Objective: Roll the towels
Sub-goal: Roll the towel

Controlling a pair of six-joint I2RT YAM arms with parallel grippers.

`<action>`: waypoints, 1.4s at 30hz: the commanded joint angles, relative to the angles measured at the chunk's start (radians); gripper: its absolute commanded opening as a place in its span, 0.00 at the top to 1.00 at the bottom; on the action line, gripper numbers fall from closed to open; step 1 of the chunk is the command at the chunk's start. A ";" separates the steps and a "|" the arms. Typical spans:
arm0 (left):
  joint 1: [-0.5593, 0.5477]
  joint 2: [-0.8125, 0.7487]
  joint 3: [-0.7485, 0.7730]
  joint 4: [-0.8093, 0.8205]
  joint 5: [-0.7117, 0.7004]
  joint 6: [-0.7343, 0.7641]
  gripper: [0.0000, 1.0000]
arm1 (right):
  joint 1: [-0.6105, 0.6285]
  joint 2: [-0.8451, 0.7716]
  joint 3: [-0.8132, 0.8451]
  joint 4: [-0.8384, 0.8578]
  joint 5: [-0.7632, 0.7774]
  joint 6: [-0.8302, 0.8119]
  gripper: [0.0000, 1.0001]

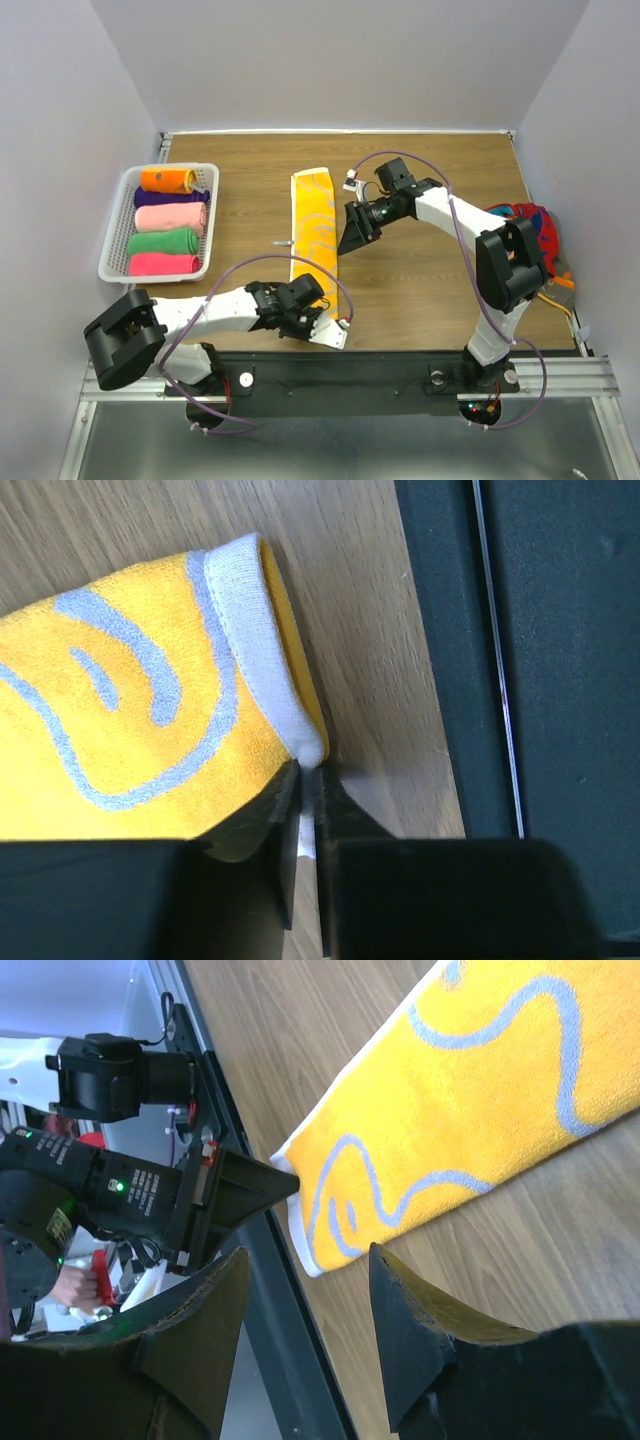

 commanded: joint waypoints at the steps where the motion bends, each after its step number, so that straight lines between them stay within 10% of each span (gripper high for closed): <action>1: -0.002 0.072 0.008 -0.021 0.008 -0.004 0.92 | -0.017 -0.007 0.045 -0.026 0.001 -0.025 0.43; 15: 0.028 -0.024 0.292 -0.208 0.126 -0.011 1.00 | -0.105 -0.046 0.085 -0.075 0.024 -0.085 0.38; 20: 0.189 0.051 0.367 -0.198 0.140 0.048 1.00 | -0.130 -0.072 0.070 -0.092 0.054 -0.112 0.00; 42: 0.493 0.418 0.685 -0.132 0.203 0.102 1.00 | -0.156 -0.069 0.042 -0.144 0.061 -0.184 0.00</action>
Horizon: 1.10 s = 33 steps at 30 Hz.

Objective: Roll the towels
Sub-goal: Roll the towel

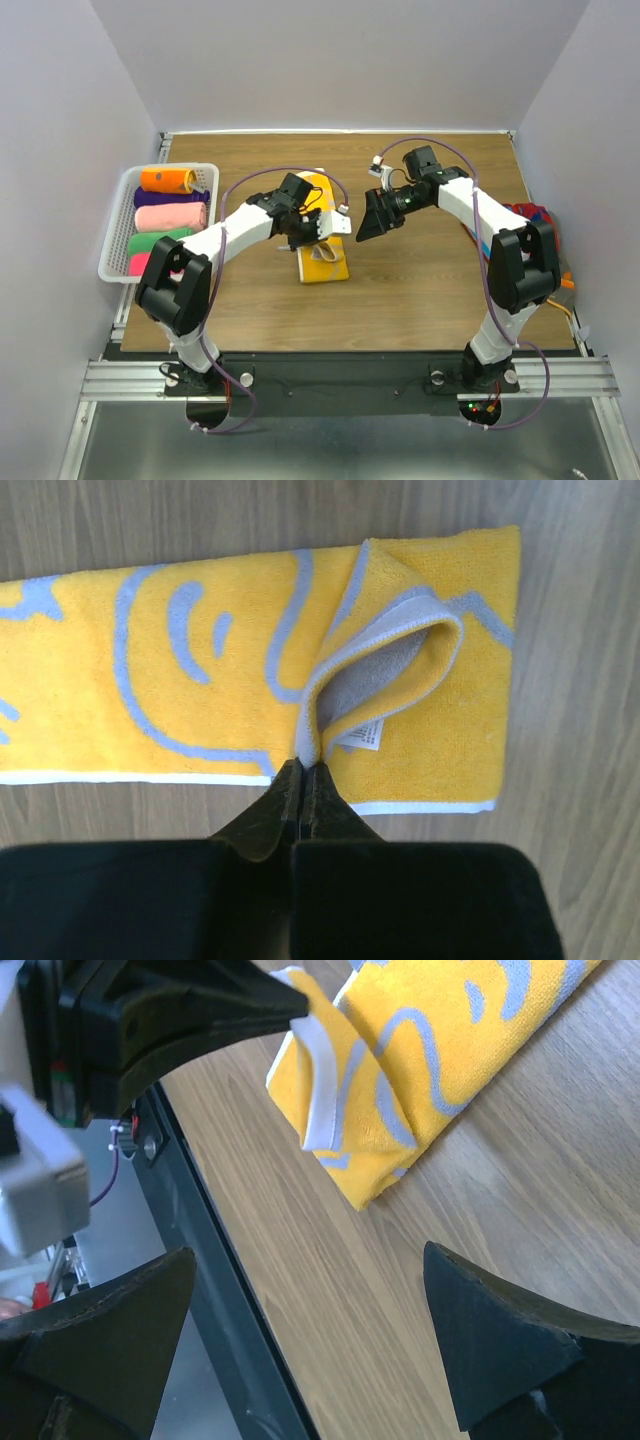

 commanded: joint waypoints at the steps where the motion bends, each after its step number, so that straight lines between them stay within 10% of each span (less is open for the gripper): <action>1: 0.018 0.027 0.061 -0.007 0.036 0.022 1.00 | -0.009 -0.029 -0.005 -0.018 -0.009 -0.031 0.00; 11: 0.035 0.090 0.081 0.025 0.017 0.022 1.00 | -0.009 -0.021 -0.031 -0.024 -0.020 -0.051 0.00; 18: 0.078 0.081 0.121 0.016 0.049 -0.017 0.75 | -0.012 -0.030 -0.037 -0.026 0.011 -0.069 0.01; 27: 0.190 0.012 0.195 -0.009 0.108 -0.121 0.50 | -0.006 -0.021 -0.014 -0.021 0.086 -0.091 0.37; 33: 0.092 -0.203 -0.023 0.054 0.065 -0.132 0.47 | 0.021 0.057 0.064 0.045 0.051 -0.021 0.41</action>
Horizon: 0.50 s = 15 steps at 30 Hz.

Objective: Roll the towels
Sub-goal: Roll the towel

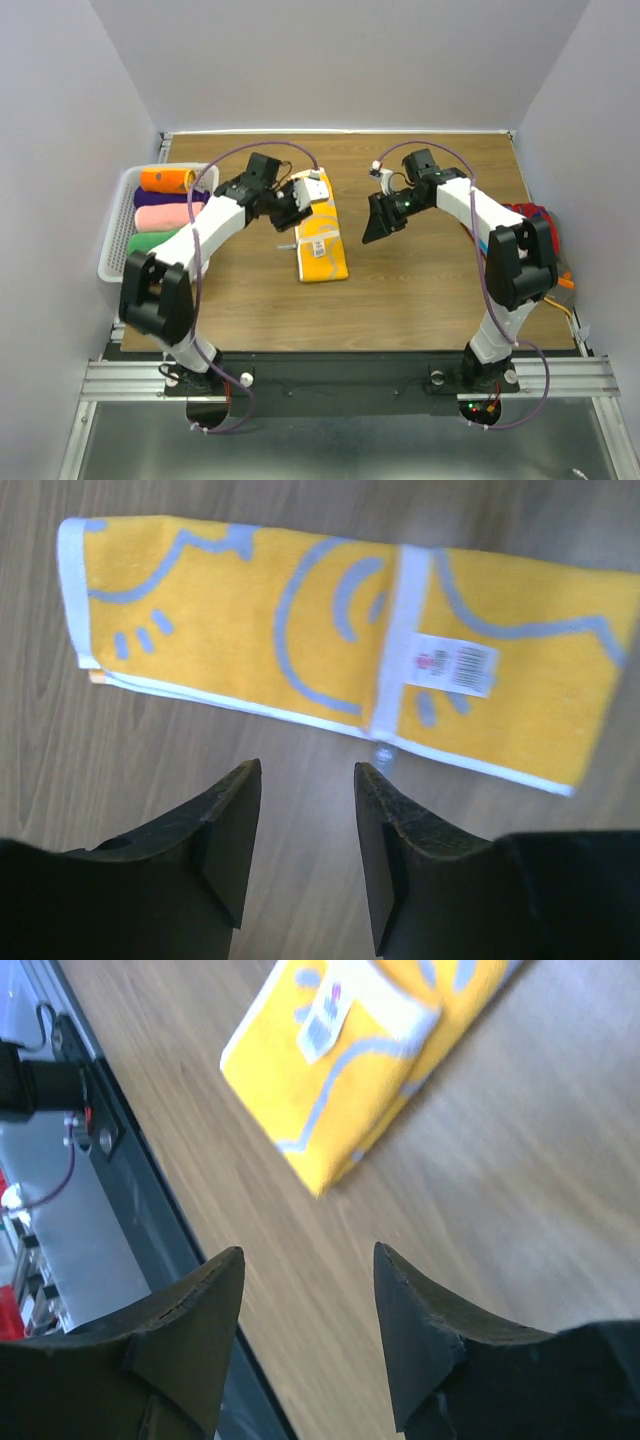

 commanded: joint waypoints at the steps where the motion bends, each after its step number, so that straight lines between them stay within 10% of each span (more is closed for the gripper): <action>1: -0.118 -0.242 -0.199 0.038 -0.011 -0.027 0.45 | 0.031 0.062 0.105 0.074 -0.025 0.051 0.42; 7: -0.399 -0.401 -0.482 0.208 -0.225 -0.098 0.29 | 0.124 0.191 0.167 0.163 -0.034 0.126 0.45; 15: -0.439 -0.376 -0.508 0.230 -0.210 -0.136 0.29 | 0.160 0.327 0.289 0.234 0.020 0.140 0.42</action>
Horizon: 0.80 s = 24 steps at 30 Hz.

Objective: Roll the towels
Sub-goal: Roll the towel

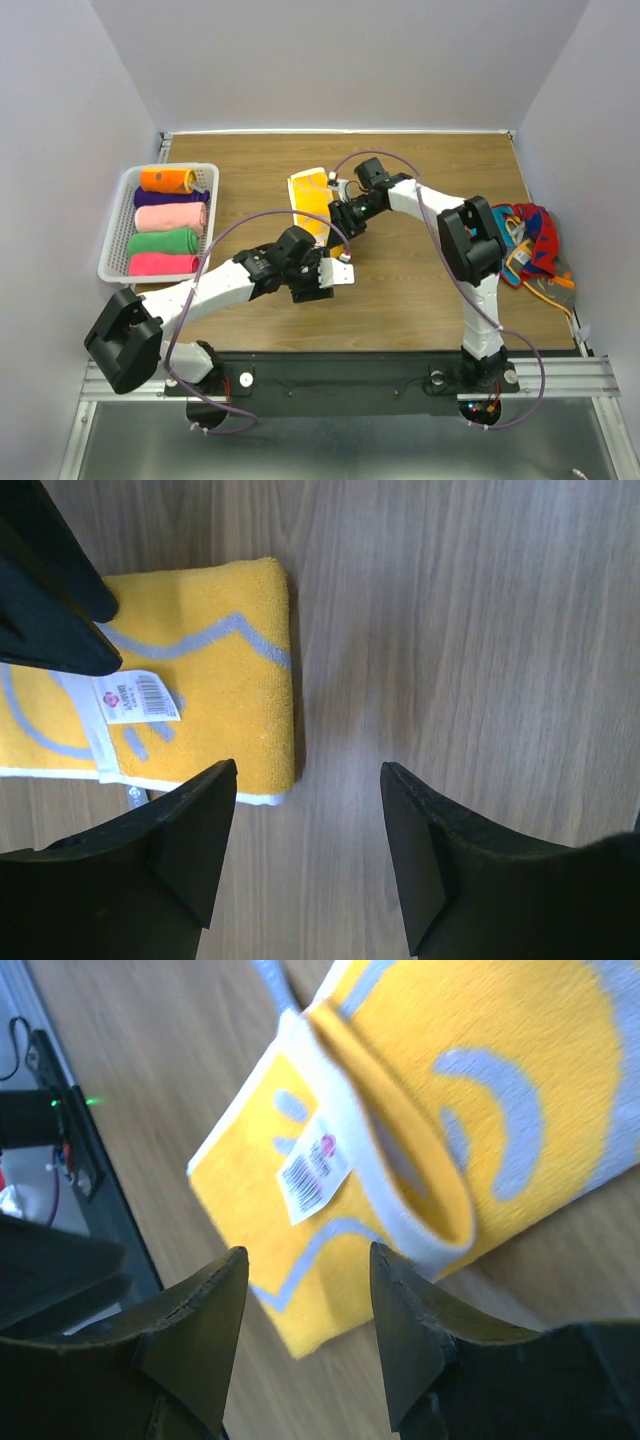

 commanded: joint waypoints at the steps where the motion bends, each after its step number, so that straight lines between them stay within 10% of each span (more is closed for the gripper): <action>1: -0.005 -0.032 -0.007 0.071 -0.018 -0.029 0.30 | -0.007 0.019 0.127 0.080 0.019 0.017 0.42; 12: 0.006 -0.061 -0.007 0.082 -0.046 -0.070 0.29 | 0.005 0.204 0.313 0.138 0.065 0.163 0.32; 24: -0.016 -0.044 -0.009 0.048 -0.027 0.009 0.28 | 0.004 0.138 0.097 0.138 0.143 0.108 0.30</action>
